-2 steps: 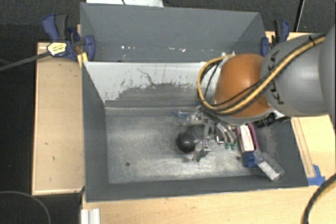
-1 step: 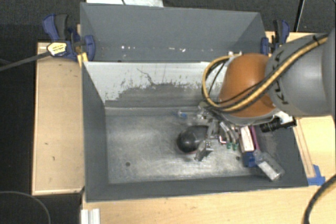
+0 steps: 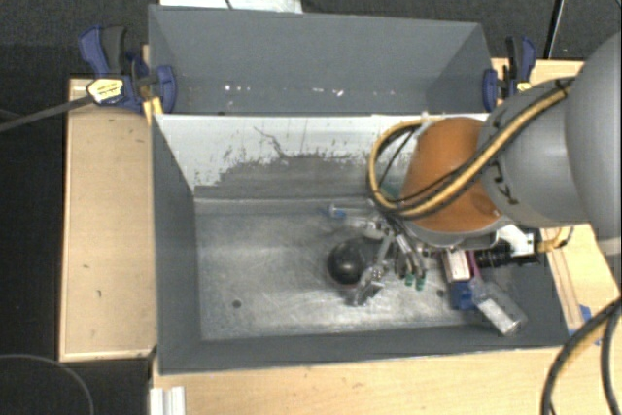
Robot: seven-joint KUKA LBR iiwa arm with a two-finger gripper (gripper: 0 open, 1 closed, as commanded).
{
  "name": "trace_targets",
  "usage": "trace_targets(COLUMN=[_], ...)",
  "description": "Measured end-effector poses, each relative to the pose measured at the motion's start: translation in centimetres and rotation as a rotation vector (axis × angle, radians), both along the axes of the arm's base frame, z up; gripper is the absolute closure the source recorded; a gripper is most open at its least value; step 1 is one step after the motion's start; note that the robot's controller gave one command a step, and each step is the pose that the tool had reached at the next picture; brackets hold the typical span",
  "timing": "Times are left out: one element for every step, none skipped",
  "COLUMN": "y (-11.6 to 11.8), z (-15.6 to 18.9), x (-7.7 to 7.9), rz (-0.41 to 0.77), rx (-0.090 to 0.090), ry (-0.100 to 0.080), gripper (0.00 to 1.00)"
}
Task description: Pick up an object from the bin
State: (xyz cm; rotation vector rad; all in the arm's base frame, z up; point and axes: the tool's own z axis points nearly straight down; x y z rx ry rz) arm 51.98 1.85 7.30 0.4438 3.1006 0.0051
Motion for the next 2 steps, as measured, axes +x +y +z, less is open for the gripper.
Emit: trace_targets(y=[0.06,0.08], z=[0.16,0.25], x=[0.16,0.24], rz=[0.000,-0.002], rx=[0.000,0.000], ry=[0.003,0.001], gripper=[0.00,1.00])
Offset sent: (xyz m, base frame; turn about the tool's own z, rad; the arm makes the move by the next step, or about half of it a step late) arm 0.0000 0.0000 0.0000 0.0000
